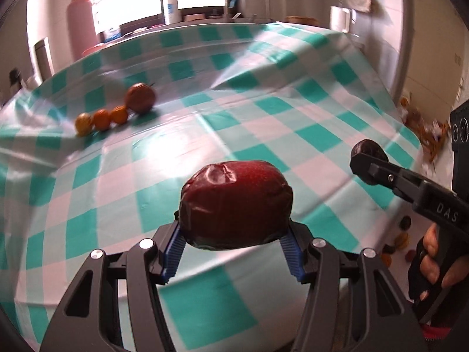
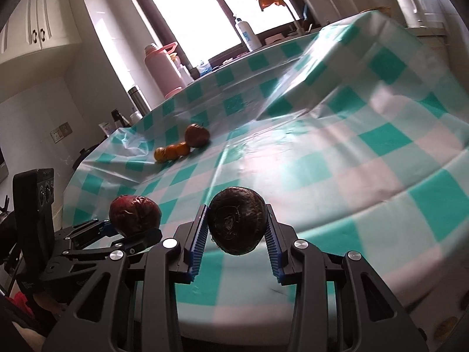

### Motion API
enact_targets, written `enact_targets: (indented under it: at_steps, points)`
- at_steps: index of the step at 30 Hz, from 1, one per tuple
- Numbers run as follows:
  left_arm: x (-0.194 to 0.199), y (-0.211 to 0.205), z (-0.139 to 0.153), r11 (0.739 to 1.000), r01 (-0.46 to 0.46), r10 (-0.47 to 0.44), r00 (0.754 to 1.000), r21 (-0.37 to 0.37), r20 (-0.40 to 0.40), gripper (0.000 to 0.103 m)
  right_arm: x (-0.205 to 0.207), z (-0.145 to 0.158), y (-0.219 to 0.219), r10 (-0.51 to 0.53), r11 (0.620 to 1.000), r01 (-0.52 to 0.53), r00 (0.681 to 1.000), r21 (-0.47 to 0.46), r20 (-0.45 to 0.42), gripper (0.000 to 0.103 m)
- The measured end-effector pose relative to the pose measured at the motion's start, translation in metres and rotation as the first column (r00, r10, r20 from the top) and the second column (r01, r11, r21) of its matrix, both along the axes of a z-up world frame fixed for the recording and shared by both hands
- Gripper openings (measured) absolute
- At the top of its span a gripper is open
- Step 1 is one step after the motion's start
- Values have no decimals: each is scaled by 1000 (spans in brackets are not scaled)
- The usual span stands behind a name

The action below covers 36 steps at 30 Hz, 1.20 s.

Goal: Organize fruits
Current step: 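Carry the dark brown fruit and red apple into the white box and open both tools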

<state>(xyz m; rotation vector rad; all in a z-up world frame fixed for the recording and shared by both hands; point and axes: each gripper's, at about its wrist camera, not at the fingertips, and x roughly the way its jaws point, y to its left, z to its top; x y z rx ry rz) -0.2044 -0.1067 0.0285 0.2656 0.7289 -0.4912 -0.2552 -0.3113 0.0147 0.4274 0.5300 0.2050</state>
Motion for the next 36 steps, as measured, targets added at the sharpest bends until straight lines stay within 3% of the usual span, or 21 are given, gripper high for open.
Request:
enact_targets:
  at_steps: [5,11,19,23,27,30,34,36]
  points:
    - [-17,-32,1,995,86,-87,996,47,14,58,-33,-6,-35,-71,997,70,997,34,27,37]
    - [-44,-79,1,971,219,-223,974,100,30,58,-73,-11,-75,-178,983,177,983,42,41,37]
    - [-85,-137,-7,895,391,-415,907,217,77,58,-114,-35,-116,-322,946,323,946,22,-20,37]
    - [-104,-166,-14,834,492,-521,851,251,64,58,-126,-57,-132,-389,921,389,915,-21,-112,37]
    - [-124,-201,-35,741,597,-632,775,308,20,58,-128,-86,-151,-468,882,465,847,-76,-253,37]
    - [-139,-225,-62,647,680,-705,706,344,-68,58,-130,-103,-167,-509,856,509,794,-96,-332,37]
    - [-149,-246,-101,541,756,-746,634,369,-204,58,-135,-133,-186,-543,822,557,708,-115,-452,37]
    - [-152,-256,-121,502,776,-747,611,382,-263,58,-137,-150,-193,-543,807,580,659,-107,-521,38]
